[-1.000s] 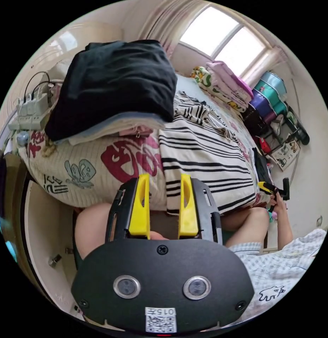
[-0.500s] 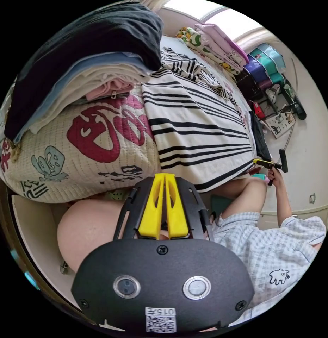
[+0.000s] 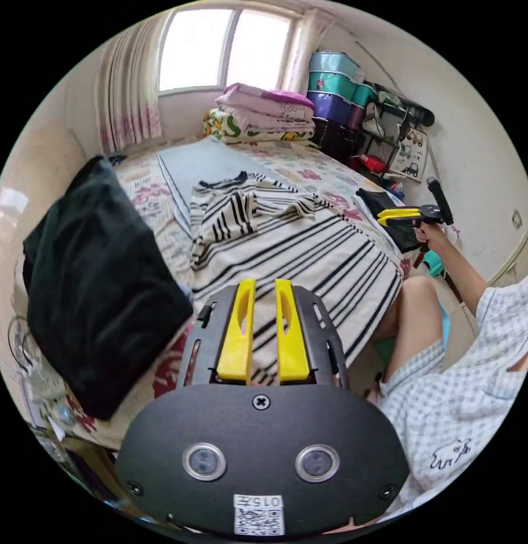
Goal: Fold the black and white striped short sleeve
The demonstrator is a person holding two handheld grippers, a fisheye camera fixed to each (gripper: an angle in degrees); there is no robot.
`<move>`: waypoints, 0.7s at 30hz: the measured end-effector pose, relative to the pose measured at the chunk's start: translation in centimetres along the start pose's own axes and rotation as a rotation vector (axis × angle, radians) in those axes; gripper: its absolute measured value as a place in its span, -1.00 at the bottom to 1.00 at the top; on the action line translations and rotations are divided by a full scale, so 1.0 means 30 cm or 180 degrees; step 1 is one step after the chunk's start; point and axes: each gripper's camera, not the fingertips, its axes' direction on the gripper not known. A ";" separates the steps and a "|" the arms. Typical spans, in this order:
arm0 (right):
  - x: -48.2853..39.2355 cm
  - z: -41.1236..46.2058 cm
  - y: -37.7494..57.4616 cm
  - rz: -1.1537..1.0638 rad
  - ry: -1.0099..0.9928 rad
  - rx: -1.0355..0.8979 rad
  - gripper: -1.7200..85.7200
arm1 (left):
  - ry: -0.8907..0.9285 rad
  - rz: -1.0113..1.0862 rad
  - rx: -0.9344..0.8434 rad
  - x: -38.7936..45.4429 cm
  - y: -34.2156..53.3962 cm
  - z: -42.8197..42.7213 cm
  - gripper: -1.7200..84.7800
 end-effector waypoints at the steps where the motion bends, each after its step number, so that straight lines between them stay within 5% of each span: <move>1: -0.064 0.021 -0.086 -0.0200 -0.0037 0.0131 -0.73 | -0.0094 0.0107 0.0034 0.018 -0.089 0.057 -0.78; 4: -0.178 0.104 -0.264 -0.0606 -0.0200 0.0437 -0.73 | -0.0060 0.0185 -0.0050 0.033 -0.300 0.250 -0.70; 12: -0.186 0.478 -0.568 -0.0750 -0.0402 -0.0283 -0.65 | -0.0376 0.0041 -0.0354 0.004 -0.619 0.627 -0.65; 16: -0.135 0.535 -0.616 -0.0698 -0.0389 -0.0379 -0.75 | -0.0379 0.0212 -0.0721 0.022 -0.671 0.800 -0.66; 21: -0.002 0.459 -0.680 -0.0472 -0.0518 -0.0327 -0.94 | -0.0070 -0.0125 -0.0508 -0.079 -0.639 0.733 -0.87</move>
